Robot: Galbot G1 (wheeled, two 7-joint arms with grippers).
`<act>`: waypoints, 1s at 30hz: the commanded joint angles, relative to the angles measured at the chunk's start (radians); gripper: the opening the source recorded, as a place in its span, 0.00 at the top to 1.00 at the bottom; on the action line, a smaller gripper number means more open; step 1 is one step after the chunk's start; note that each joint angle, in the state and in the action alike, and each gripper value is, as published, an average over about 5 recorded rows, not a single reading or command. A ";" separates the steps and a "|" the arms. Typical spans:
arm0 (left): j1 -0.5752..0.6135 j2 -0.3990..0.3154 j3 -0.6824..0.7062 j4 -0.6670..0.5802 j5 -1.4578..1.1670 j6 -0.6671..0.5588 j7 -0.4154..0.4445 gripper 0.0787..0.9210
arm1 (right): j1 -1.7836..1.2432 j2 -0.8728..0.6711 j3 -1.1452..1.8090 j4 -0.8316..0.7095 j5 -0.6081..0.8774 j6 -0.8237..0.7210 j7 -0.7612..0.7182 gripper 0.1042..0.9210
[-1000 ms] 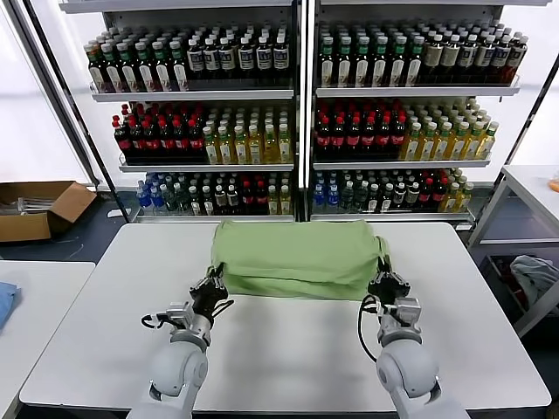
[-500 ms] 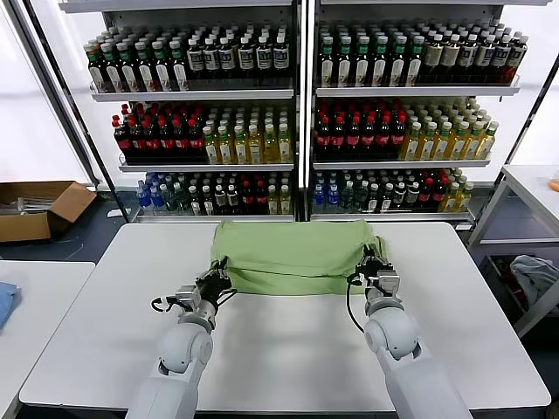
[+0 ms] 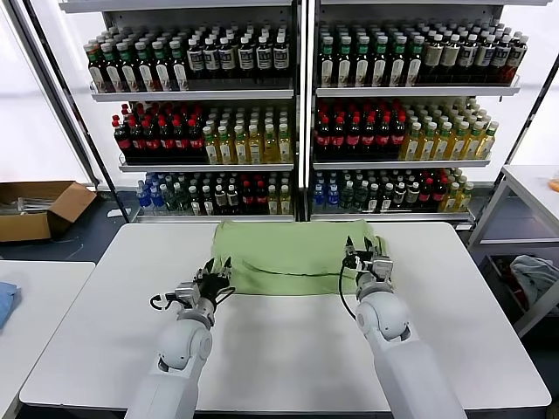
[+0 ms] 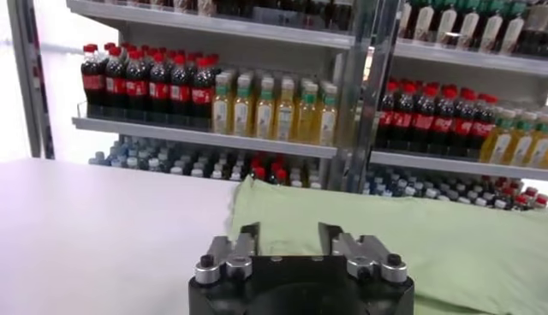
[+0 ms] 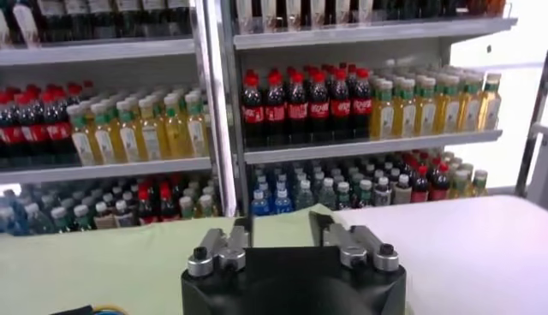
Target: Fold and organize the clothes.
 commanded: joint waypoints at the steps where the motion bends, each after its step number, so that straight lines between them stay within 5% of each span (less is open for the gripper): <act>1: 0.044 0.002 -0.001 -0.075 0.022 0.029 -0.011 0.33 | -0.137 -0.020 0.025 0.156 -0.009 -0.016 0.044 0.24; 9: 0.119 0.014 0.001 -0.169 0.044 0.042 -0.006 0.12 | -0.259 -0.083 0.064 0.222 -0.054 -0.043 0.049 0.12; 30: 0.113 0.042 0.014 -0.084 0.125 0.067 0.018 0.12 | -0.206 -0.094 0.090 0.098 -0.024 -0.112 0.057 0.12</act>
